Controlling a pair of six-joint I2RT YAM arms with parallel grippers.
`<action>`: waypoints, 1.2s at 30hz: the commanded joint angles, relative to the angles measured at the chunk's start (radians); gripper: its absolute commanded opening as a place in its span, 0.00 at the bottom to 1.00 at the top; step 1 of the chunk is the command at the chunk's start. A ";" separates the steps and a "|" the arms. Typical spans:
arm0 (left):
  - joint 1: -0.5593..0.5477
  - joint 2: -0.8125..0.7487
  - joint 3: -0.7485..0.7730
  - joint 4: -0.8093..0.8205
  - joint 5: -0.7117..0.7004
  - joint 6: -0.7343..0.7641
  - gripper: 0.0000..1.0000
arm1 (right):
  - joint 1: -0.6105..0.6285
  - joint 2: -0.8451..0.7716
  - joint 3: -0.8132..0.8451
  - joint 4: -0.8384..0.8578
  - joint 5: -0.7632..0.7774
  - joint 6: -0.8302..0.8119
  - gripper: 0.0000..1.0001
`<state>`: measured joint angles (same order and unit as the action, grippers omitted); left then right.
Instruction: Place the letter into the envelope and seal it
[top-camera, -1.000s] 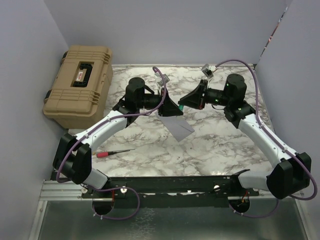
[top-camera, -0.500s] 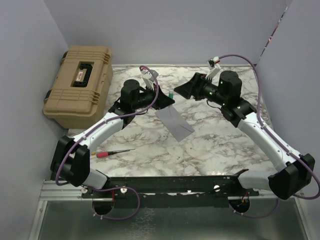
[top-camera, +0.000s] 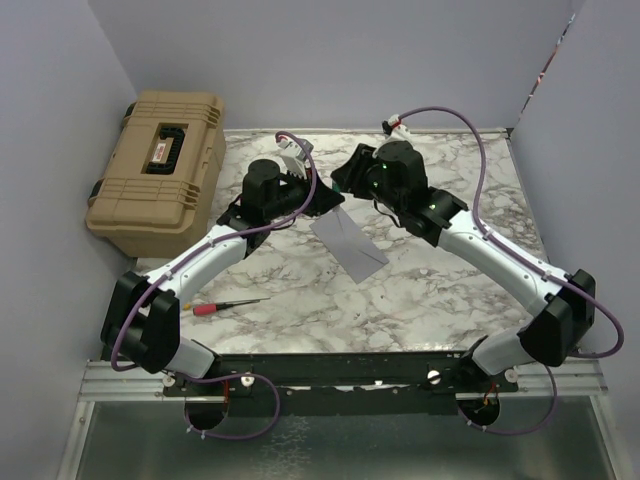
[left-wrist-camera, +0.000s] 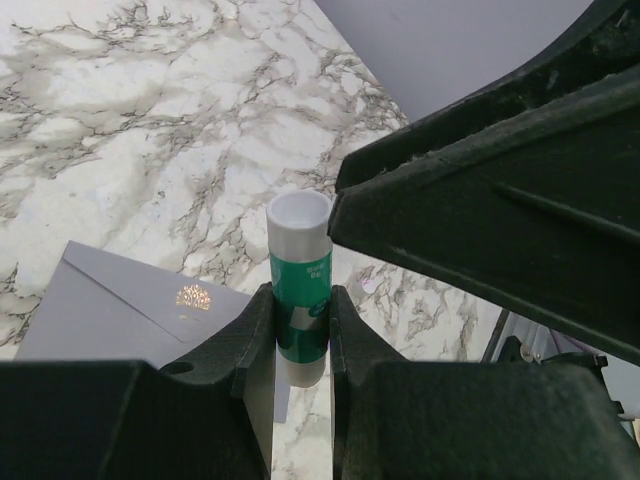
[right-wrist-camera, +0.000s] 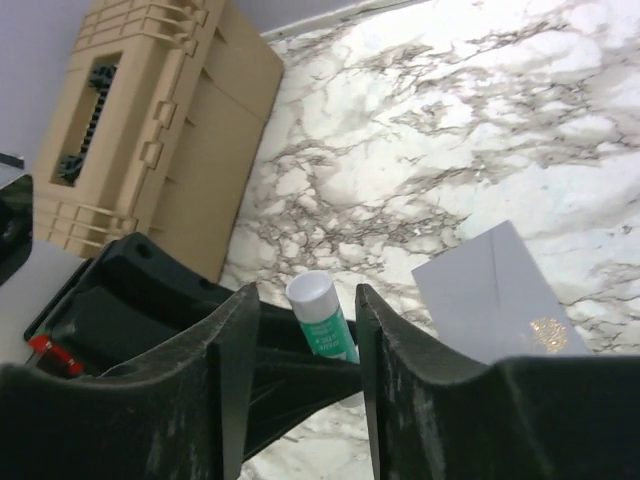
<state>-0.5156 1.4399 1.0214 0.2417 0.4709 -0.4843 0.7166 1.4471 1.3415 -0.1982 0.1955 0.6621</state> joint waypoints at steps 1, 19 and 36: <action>-0.003 -0.025 -0.013 -0.004 0.003 0.016 0.00 | 0.022 0.053 0.082 -0.058 0.091 -0.069 0.42; -0.003 -0.036 -0.007 -0.003 0.047 0.014 0.00 | 0.024 0.118 0.143 -0.136 -0.027 -0.139 0.37; 0.011 -0.090 -0.017 0.067 0.475 0.035 0.00 | -0.146 -0.212 -0.093 0.166 -0.855 -0.421 0.00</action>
<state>-0.5106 1.3895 1.0187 0.2604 0.7429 -0.4683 0.6285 1.3418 1.2755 -0.1963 -0.2058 0.3256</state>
